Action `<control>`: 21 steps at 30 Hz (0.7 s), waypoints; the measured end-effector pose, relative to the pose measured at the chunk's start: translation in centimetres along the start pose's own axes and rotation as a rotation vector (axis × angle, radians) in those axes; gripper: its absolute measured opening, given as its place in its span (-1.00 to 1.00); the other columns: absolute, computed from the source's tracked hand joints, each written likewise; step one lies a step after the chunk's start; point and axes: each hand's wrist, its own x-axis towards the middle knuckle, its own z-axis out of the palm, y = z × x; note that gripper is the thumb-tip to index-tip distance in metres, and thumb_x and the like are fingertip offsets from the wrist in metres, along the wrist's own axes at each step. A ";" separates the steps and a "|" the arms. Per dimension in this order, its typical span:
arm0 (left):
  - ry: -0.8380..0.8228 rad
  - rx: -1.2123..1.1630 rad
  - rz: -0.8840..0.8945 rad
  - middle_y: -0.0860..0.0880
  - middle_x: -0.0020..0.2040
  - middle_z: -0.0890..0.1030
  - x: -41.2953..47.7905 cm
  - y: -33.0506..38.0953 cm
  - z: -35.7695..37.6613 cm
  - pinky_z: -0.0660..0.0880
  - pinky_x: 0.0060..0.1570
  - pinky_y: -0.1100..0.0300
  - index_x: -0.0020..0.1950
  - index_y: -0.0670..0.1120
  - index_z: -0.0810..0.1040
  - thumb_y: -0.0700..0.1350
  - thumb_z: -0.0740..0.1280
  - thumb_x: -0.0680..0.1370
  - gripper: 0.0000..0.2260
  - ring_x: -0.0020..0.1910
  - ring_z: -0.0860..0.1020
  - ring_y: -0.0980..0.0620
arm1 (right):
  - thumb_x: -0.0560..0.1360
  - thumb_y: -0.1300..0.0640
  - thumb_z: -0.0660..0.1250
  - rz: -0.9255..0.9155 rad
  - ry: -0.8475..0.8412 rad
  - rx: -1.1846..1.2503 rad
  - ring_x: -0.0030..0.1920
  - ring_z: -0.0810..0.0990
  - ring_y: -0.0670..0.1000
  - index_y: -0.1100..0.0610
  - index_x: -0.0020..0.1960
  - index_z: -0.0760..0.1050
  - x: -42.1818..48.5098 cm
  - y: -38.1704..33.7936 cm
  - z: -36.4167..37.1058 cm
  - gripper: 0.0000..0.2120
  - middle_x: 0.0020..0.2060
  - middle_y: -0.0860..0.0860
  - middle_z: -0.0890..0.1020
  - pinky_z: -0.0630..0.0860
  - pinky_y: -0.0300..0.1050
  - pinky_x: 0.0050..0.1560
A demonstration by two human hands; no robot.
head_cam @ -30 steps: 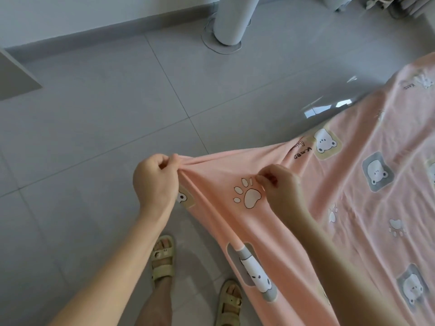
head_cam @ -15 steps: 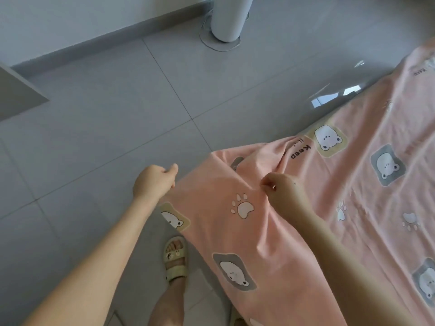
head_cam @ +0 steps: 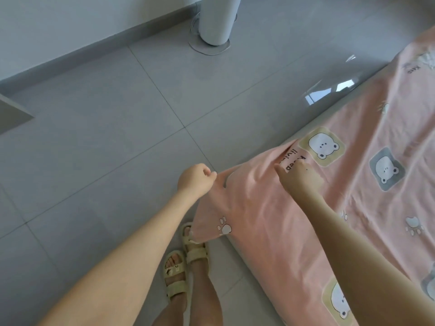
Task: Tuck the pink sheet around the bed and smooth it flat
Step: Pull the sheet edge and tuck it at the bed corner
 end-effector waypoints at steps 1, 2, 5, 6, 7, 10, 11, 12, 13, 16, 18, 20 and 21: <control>0.004 0.005 0.028 -0.01 0.07 0.61 0.7 1.0 -0.1 0.43 0.02 0.16 0.08 -0.07 0.56 -0.02 0.26 0.55 -0.80 0.10 0.54 -0.05 | 0.51 -0.27 0.15 0.041 -0.019 0.021 0.08 0.56 0.19 0.23 0.22 0.38 1.0 0.2 0.0 -0.41 0.08 0.14 0.58 0.41 -0.04 -0.07; 0.004 0.021 0.063 0.00 0.11 0.61 1.4 2.2 -0.2 0.43 0.07 0.16 0.11 -0.08 0.56 -0.04 0.26 0.55 -0.79 0.13 0.54 -0.04 | 0.50 -0.27 0.17 0.080 -0.033 0.056 0.06 0.57 0.19 0.22 0.23 0.39 2.0 0.4 -0.2 -0.41 0.06 0.14 0.59 0.43 -0.04 -0.06; -0.064 0.084 0.138 -0.02 0.11 0.61 3.5 6.0 -0.3 0.43 0.09 0.15 0.11 -0.10 0.57 -0.09 0.23 0.56 -0.80 0.13 0.53 -0.04 | 0.47 -0.25 0.22 0.127 -0.036 0.146 -0.11 0.57 0.15 0.20 0.09 0.43 4.4 0.3 -0.4 -0.49 -0.05 0.11 0.60 0.43 -0.08 -0.17; -0.096 0.107 0.148 -0.04 0.08 0.61 4.3 7.2 -0.1 0.43 0.09 0.13 0.08 -0.10 0.58 -0.13 0.20 0.57 -0.81 0.10 0.53 -0.06 | 0.47 -0.23 0.22 0.118 -0.026 0.153 -0.17 0.54 0.14 0.20 0.00 0.40 5.2 -0.1 -0.5 -0.53 -0.09 0.10 0.59 0.39 -0.10 -0.24; -0.125 0.134 0.151 -0.07 0.02 0.60 5.2 8.3 0.2 0.44 0.08 0.12 0.02 -0.09 0.58 -0.16 0.18 0.57 -0.81 0.04 0.52 -0.07 | 0.48 -0.22 0.21 0.099 -0.012 0.145 -0.18 0.53 0.14 0.18 -0.06 0.35 6.0 -0.4 -0.5 -0.57 -0.10 0.11 0.58 0.34 -0.11 -0.27; -0.199 0.209 0.131 -0.07 -0.11 0.55 8.1 10.9 2.0 0.43 -0.03 0.13 -0.17 -0.03 0.52 -0.19 0.16 0.57 -0.81 -0.07 0.48 -0.06 | 0.51 -0.18 0.21 0.064 0.025 0.061 -0.15 0.55 0.15 0.19 -0.08 0.38 9.3 -1.2 -0.9 -0.60 -0.13 0.12 0.57 0.29 -0.12 -0.28; -0.236 0.222 0.115 -0.08 -0.11 0.58 9.2 11.5 2.9 0.42 -0.06 0.13 -0.19 -0.03 0.51 -0.15 0.18 0.58 -0.81 -0.07 0.51 -0.08 | 0.52 -0.19 0.19 0.066 0.011 0.012 -0.19 0.52 0.14 0.19 -0.09 0.42 10.6 -1.2 -1.0 -0.59 -0.16 0.11 0.58 0.26 -0.14 -0.32; -0.280 0.227 0.101 -0.10 -0.05 0.62 10.2 12.1 3.9 0.42 -0.03 0.13 -0.15 -0.06 0.53 -0.08 0.19 0.58 -0.82 -0.01 0.54 -0.11 | 0.52 -0.21 0.17 0.066 -0.024 -0.043 -0.24 0.49 0.12 0.18 -0.13 0.45 11.7 -1.2 -1.2 -0.57 -0.20 0.09 0.57 0.22 -0.17 -0.37; -0.322 0.215 0.088 -0.11 0.05 0.63 11.3 12.4 5.1 0.43 0.04 0.12 -0.03 -0.10 0.57 -0.02 0.20 0.58 -0.79 0.08 0.55 -0.11 | 0.52 -0.23 0.14 0.056 -0.061 -0.094 -0.28 0.45 0.10 0.16 -0.19 0.45 12.8 -1.2 -1.1 -0.56 -0.24 0.06 0.57 0.17 -0.18 -0.42; -0.449 0.208 0.024 -0.09 0.28 0.52 14.2 13.3 8.4 0.38 0.22 0.11 0.31 -0.12 0.43 0.15 0.21 0.55 -0.55 0.28 0.46 -0.11 | 0.51 -0.23 0.16 0.034 -0.151 -0.241 -0.32 0.42 0.04 0.08 -0.21 0.45 15.2 -2.0 0.0 -0.61 -0.31 -0.02 0.52 0.08 -0.20 -0.46; -0.507 0.246 0.012 -0.11 0.38 0.43 15.8 13.6 10.2 0.33 0.28 0.10 0.42 -0.09 0.30 0.20 0.18 0.54 -0.45 0.36 0.38 -0.14 | 0.50 -0.07 0.23 0.057 -0.243 -0.282 -0.26 0.51 0.02 0.05 -0.10 0.52 15.8 -2.2 1.1 -0.79 -0.24 -0.06 0.57 0.10 -0.24 -0.45; -0.560 0.251 0.018 -0.11 0.44 0.35 17.4 14.0 11.6 0.28 0.35 0.09 0.47 -0.08 0.23 0.15 0.13 0.59 -0.48 0.42 0.31 -0.15 | 0.45 0.18 0.23 0.092 -0.311 -0.279 -0.12 0.61 0.02 0.04 -0.05 0.54 16.0 -2.2 1.9 -0.85 -0.13 -0.06 0.62 0.15 -0.26 -0.42; -0.580 0.231 0.019 -0.11 0.45 0.34 18.2 14.2 12.0 0.27 0.37 0.09 0.48 -0.09 0.23 0.09 0.10 0.61 -0.53 0.42 0.30 -0.14 | 0.44 0.24 0.20 0.107 -0.342 -0.264 -0.07 0.62 0.02 0.05 -0.04 0.54 16.0 -2.3 1.9 -0.80 -0.09 -0.05 0.63 0.20 -0.26 -0.38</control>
